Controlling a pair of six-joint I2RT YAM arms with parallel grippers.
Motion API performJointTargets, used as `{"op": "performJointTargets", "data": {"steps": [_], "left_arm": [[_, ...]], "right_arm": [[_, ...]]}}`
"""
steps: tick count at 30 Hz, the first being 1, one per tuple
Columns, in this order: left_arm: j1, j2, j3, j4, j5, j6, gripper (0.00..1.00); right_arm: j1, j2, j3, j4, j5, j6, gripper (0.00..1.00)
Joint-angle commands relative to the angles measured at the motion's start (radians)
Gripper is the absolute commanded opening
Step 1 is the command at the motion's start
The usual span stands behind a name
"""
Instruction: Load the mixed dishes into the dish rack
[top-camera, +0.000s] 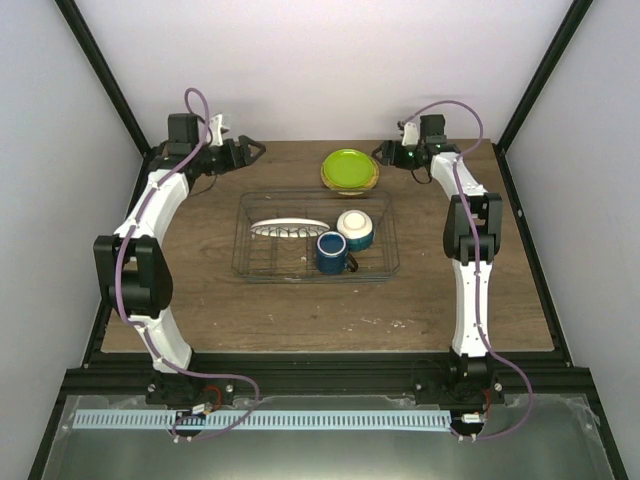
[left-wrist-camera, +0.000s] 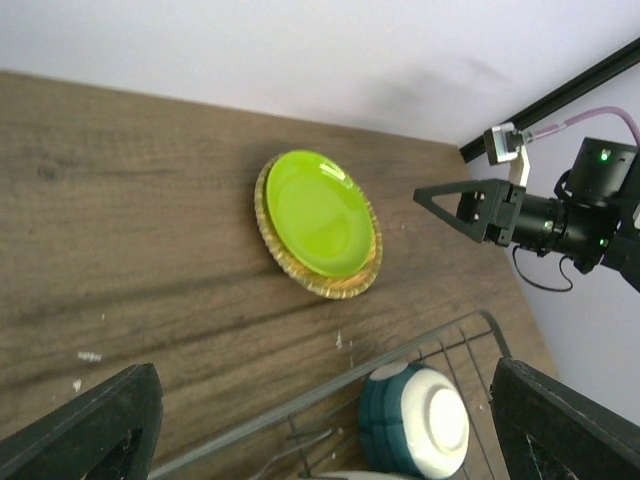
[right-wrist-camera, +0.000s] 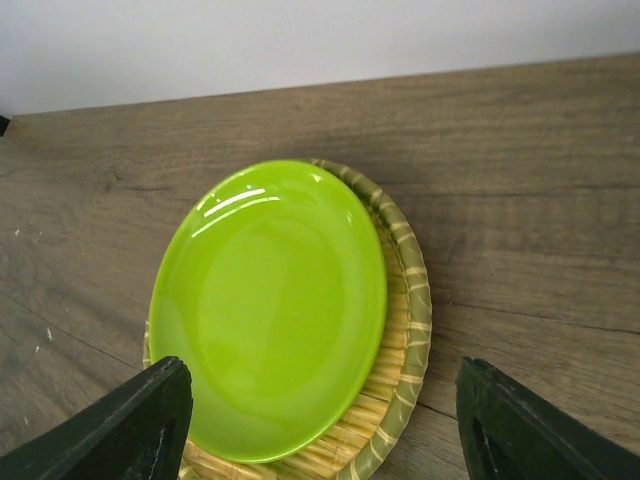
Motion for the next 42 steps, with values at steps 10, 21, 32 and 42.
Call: {"op": "performJointTargets", "data": {"steps": [10,21,32,42], "left_arm": [[0.006,-0.073,-0.078,0.056,0.008,0.001,0.91],[0.015,-0.093,-0.099,0.065,0.021,0.002,0.91],[0.027,-0.102,-0.115,0.085,0.036,-0.006,0.91],[0.035,-0.106,-0.124,0.091,0.047,-0.009,0.91]], "right_arm": [[0.042,0.095,0.061,-0.026,-0.024,0.053,0.71],[0.06,0.142,0.066,-0.036,0.015,0.058,0.63],[0.064,0.158,0.093,-0.059,0.035,0.056,0.39],[0.065,0.162,0.099,-0.071,0.034,0.061,0.05]]}}
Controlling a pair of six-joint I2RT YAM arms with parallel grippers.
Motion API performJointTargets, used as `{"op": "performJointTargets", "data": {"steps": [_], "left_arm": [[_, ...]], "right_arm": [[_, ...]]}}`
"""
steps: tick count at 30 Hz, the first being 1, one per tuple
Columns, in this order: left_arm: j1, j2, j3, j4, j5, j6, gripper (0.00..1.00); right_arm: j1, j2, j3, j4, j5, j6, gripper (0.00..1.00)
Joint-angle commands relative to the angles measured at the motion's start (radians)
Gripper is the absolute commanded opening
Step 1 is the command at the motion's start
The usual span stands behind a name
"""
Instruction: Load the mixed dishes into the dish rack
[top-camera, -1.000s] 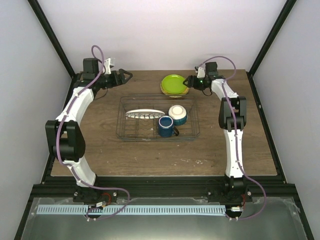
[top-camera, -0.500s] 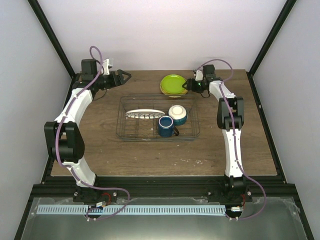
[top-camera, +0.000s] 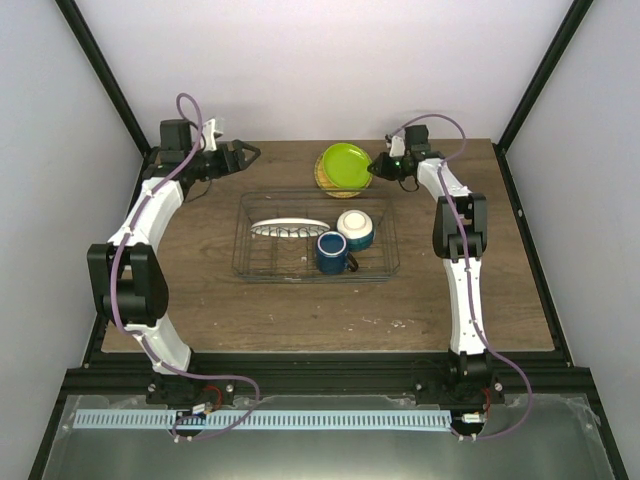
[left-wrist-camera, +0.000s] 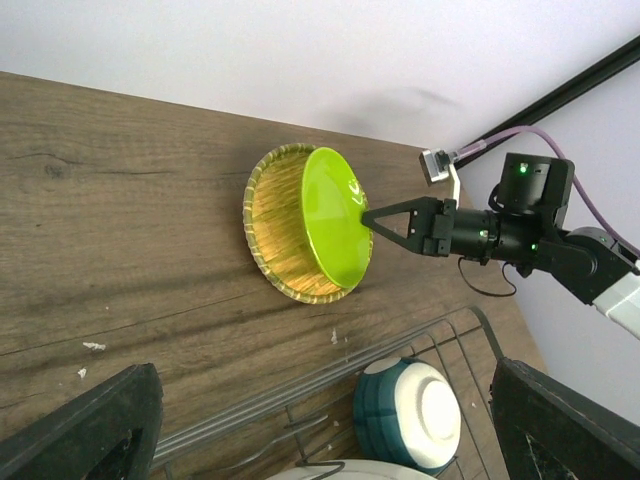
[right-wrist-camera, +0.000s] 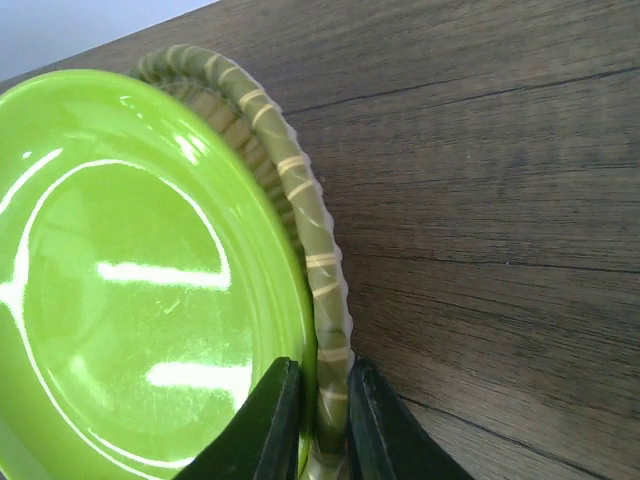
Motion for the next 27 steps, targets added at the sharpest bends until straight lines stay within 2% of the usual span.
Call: {"op": "performJointTargets", "data": {"steps": [1,4,13,27], "left_arm": [[0.007,-0.036,-0.009,0.031,0.02,0.003,0.91],[0.007,-0.035,-0.008,0.03,0.021,0.001,0.91],[0.007,-0.038,-0.009,0.029,0.024,-0.004,0.91],[0.006,-0.035,-0.028,0.039,0.028,-0.01,0.9]], "right_arm": [[0.013,0.021,0.023,-0.022,0.029,-0.015,0.04],[0.014,0.019,0.018,-0.019,0.03,-0.006,0.01],[-0.006,-0.011,-0.044,-0.003,0.059,0.034,0.01],[-0.102,-0.246,-0.352,0.112,0.236,0.085,0.01]]}}
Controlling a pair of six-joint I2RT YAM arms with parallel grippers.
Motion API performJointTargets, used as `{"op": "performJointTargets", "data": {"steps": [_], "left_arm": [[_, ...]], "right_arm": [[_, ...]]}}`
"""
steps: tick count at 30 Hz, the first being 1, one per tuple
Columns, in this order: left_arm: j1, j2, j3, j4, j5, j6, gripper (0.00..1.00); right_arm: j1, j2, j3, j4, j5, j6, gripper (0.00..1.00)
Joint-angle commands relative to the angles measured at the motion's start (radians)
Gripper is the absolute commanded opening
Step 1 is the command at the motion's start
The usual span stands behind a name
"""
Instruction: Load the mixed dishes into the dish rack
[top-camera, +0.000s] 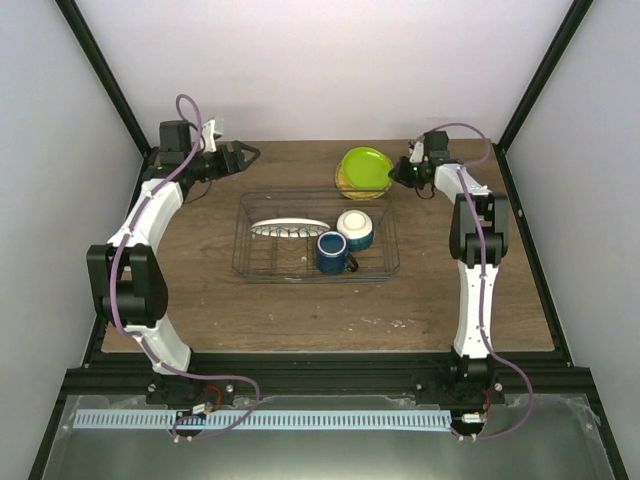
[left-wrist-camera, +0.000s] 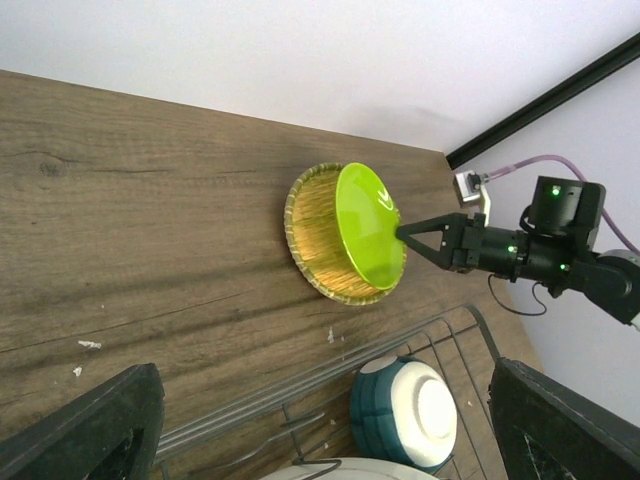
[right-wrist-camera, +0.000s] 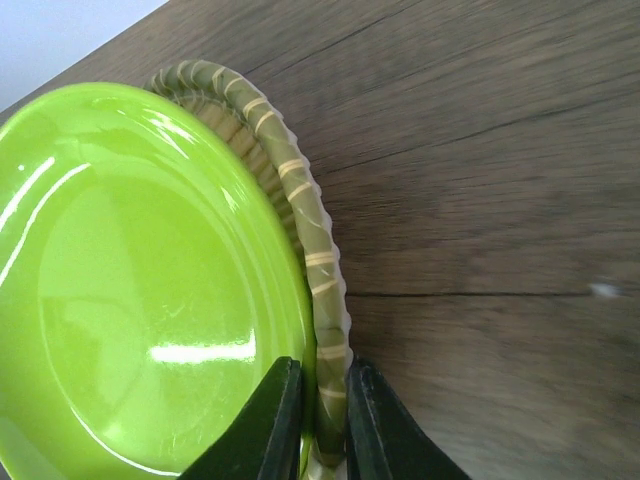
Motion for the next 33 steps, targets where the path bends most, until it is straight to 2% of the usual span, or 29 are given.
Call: {"op": "performJointTargets", "data": {"steps": [1,10,15,23,30,33], "left_arm": [[0.002,-0.029,-0.013,0.028,0.02,-0.006,0.9],[0.001,-0.04,-0.029,0.033,0.03,-0.011,0.9],[-0.002,-0.048,-0.033,0.032,0.035,-0.014,0.9],[-0.008,-0.058,-0.035,0.028,0.042,-0.019,0.9],[-0.016,-0.068,-0.047,0.036,0.047,-0.025,0.9],[-0.019,-0.071,-0.049,0.036,0.048,-0.025,0.9]], "right_arm": [[-0.038,-0.065,-0.058,0.006,0.159,-0.017,0.01],[-0.072,-0.134,-0.171,-0.054,0.297,-0.053,0.01],[-0.08,-0.184,-0.245,-0.052,0.309,-0.057,0.01],[-0.08,-0.209,-0.317,-0.095,0.231,-0.064,0.1],[-0.08,-0.239,-0.38,-0.117,0.263,-0.085,0.18],[-0.08,-0.243,-0.401,-0.111,0.263,-0.087,0.24]]}}
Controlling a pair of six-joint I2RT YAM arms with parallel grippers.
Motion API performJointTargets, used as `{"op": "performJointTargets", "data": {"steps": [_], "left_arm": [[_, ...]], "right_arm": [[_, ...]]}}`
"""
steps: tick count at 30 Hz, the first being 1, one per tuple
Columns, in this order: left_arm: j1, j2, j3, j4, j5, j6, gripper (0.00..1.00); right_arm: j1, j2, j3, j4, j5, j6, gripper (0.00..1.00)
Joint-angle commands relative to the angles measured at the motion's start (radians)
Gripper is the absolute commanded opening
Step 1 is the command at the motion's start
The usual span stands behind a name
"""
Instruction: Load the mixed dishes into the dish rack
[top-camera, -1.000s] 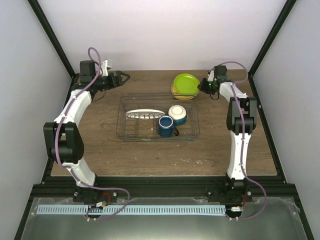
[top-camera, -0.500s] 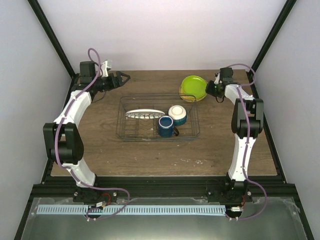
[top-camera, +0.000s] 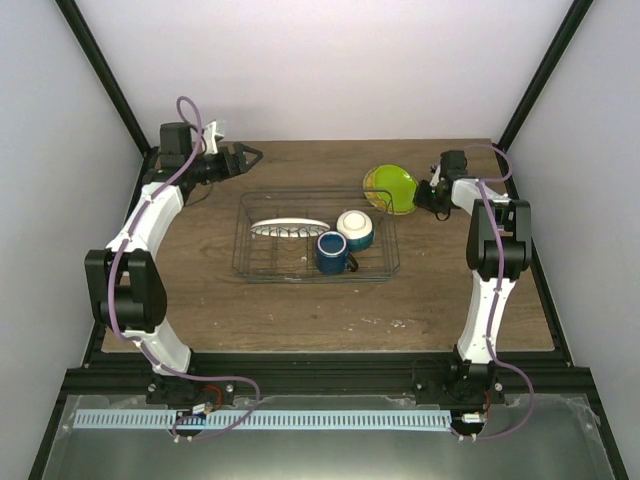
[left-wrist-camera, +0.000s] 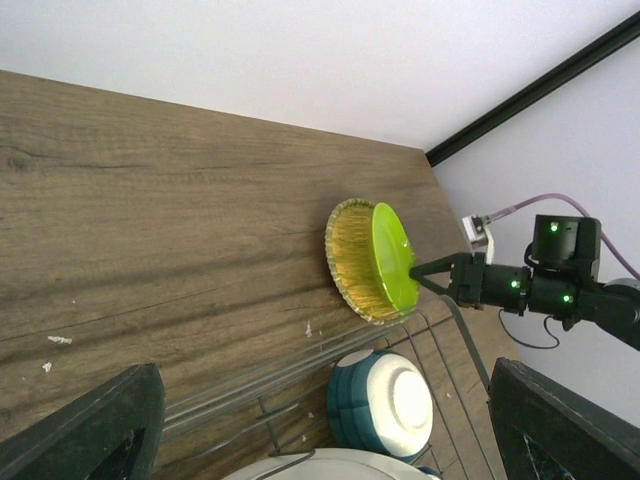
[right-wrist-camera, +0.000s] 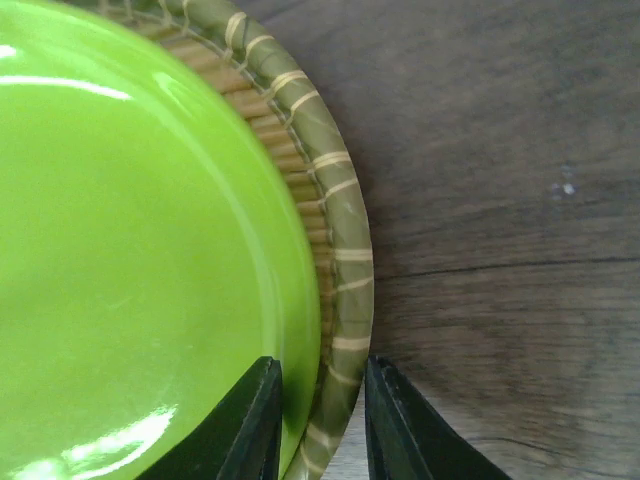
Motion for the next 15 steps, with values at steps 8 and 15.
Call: {"op": "performJointTargets", "data": {"steps": [8,15], "left_arm": [[-0.008,-0.038,-0.006,0.007,0.019,0.002,0.9],[-0.011,-0.036,-0.004,0.009,0.019,0.0,0.9]], "right_arm": [[-0.005,-0.021,-0.038,-0.089,0.05,-0.052,0.39],[-0.005,-0.084,-0.007,-0.125,0.079,-0.068,0.45]]}}
